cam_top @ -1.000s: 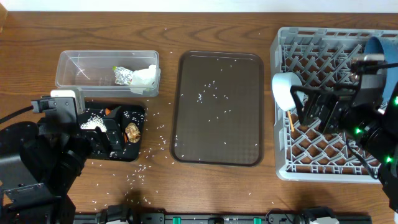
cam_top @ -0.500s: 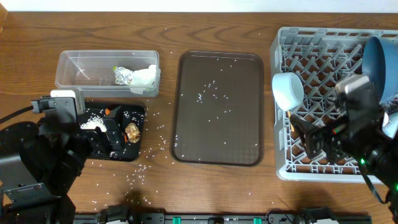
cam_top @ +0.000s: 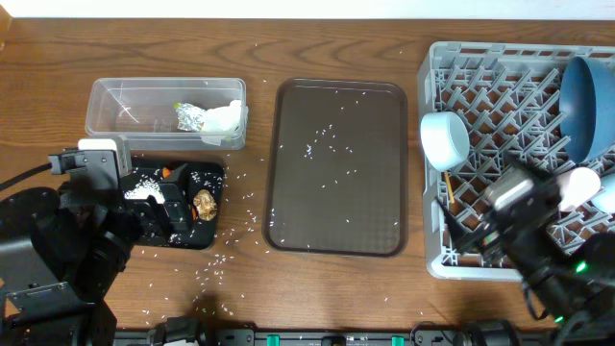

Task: Sort waste into correct bins and load items into the dishwasher rack

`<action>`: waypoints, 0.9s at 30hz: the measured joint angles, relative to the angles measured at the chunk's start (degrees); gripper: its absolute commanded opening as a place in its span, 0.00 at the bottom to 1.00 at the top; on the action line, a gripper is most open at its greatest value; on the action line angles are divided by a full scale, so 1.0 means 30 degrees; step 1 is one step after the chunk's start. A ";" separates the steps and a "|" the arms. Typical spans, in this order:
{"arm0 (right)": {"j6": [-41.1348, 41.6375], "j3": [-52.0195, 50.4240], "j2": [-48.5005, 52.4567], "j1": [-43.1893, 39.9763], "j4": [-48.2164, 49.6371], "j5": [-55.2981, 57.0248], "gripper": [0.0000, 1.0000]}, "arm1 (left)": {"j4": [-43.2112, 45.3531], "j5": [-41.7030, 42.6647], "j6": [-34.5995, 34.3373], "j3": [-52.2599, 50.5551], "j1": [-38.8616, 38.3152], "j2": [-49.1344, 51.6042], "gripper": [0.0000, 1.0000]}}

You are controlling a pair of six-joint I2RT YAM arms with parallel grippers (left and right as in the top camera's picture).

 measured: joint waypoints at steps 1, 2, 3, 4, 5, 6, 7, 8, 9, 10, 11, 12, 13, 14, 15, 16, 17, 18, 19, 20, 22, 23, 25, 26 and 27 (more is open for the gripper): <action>0.0066 -0.1282 -0.0882 -0.0022 0.0707 -0.0095 0.99 | 0.0000 0.0000 0.0000 0.0000 0.0000 0.0000 0.98; 0.0219 -0.2361 -0.1639 -0.0029 0.1239 -0.0175 0.99 | 0.0000 0.0000 0.0000 0.0000 0.0000 0.0000 0.98; 0.0474 -0.3497 -0.2419 -0.0029 0.1872 -0.0226 0.99 | 0.0000 0.0000 0.0000 0.0000 0.0000 0.0000 0.98; 0.0750 -0.4510 -0.3118 -0.0029 0.2455 -0.0226 0.99 | 0.0000 0.0000 0.0000 0.0000 0.0000 0.0000 0.98; 0.1122 -0.5712 -0.3912 -0.0029 0.3177 -0.0219 0.99 | 0.0000 0.0000 0.0000 -0.0007 0.0000 0.0000 0.98; 0.1479 -0.6747 -0.4605 -0.0029 0.3679 -0.0233 0.99 | 0.0000 0.0000 0.0000 -0.0007 0.0000 0.0007 0.98; 0.1843 -0.7868 -0.5297 -0.0029 0.4248 -0.0233 0.99 | -0.0015 0.0000 0.0000 -0.0007 0.0000 0.0015 0.98; 0.2186 -0.8976 -0.5945 -0.0029 0.4881 -0.0226 0.99 | -0.0007 0.0000 0.0000 -0.0007 0.0000 0.0015 0.98; 0.2514 -0.9952 -0.6492 -0.0029 0.5515 -0.0233 0.99 | 0.0000 0.0000 0.0000 -0.0007 0.0000 0.0015 0.98; 0.2834 -1.1067 -0.7118 -0.0029 0.6258 -0.0219 0.99 | 0.0000 0.0000 0.0000 -0.0007 0.0000 0.0022 0.98; 0.3111 -1.1890 -0.7577 -0.0029 0.6856 -0.0226 0.99 | -0.0007 0.0000 0.0000 -0.0007 0.0000 0.0022 0.98; 0.3359 -1.2939 -0.8167 -0.0029 0.7715 -0.0219 0.99 | -0.0007 0.0000 0.0000 -0.0007 0.0000 0.0022 0.98; 0.3541 -1.3661 -0.8582 -0.0029 0.8255 -0.0226 0.99 | -0.0015 0.0000 0.0000 -0.0007 0.0000 0.0022 0.98; 0.3687 -1.4309 -0.8961 -0.0029 0.8750 -0.0226 0.99 | -0.0015 0.0000 0.0000 -0.0007 0.0000 0.0022 0.98; 0.3854 -1.4957 -0.9318 -0.0029 0.9347 -0.0233 0.99 | -0.0007 0.0000 0.0000 -0.0007 0.0000 0.0022 0.98; 0.4029 -1.5467 -0.9537 -0.0029 0.9887 -0.0219 0.99 | -0.0015 0.0000 0.0000 -0.0007 0.0000 0.0022 0.98; 0.4204 -1.5905 -0.9617 -0.0029 1.0528 -0.0226 0.99 | -0.0007 0.0000 0.0000 -0.0007 0.0000 0.0022 0.98; 0.4488 -1.6356 -0.9653 -0.0029 1.1111 -0.0226 0.99 | -0.0007 0.0000 0.0000 -0.0007 0.0000 0.0022 0.98; 0.4692 -1.6742 -0.9668 -0.0036 1.1679 -0.0226 0.99 | -0.0015 0.0000 0.0000 -0.0007 0.0000 0.0022 0.98; 0.4852 -1.6983 -0.9690 -0.0036 1.1810 -0.0219 0.99 | -0.0007 0.0000 0.0007 -0.0007 0.0000 0.0022 0.98; 0.5093 -1.7303 -0.9697 -0.0036 1.1788 -0.0211 0.99 | -0.0007 0.0000 0.0000 -0.0007 0.0000 0.0022 0.98; 0.5158 -1.7333 -0.9690 -0.0036 1.1788 -0.0189 0.99 | -0.0007 0.0000 0.0000 -0.0007 0.0000 0.0022 0.98; 0.5297 -1.7333 -0.9734 -0.0036 1.1788 -0.0124 0.99 | -0.0007 0.0000 0.0000 -0.0007 0.0000 0.0022 0.98; 0.5362 -1.7333 -0.9734 -0.0036 1.1788 -0.0087 0.99 | -0.0007 0.0000 0.0000 -0.0007 0.0000 0.0022 0.98; 0.5428 -1.7333 -0.9734 -0.0036 1.1788 -0.0058 0.99 | -0.0007 0.0000 0.0000 -0.0007 0.0000 0.0022 0.98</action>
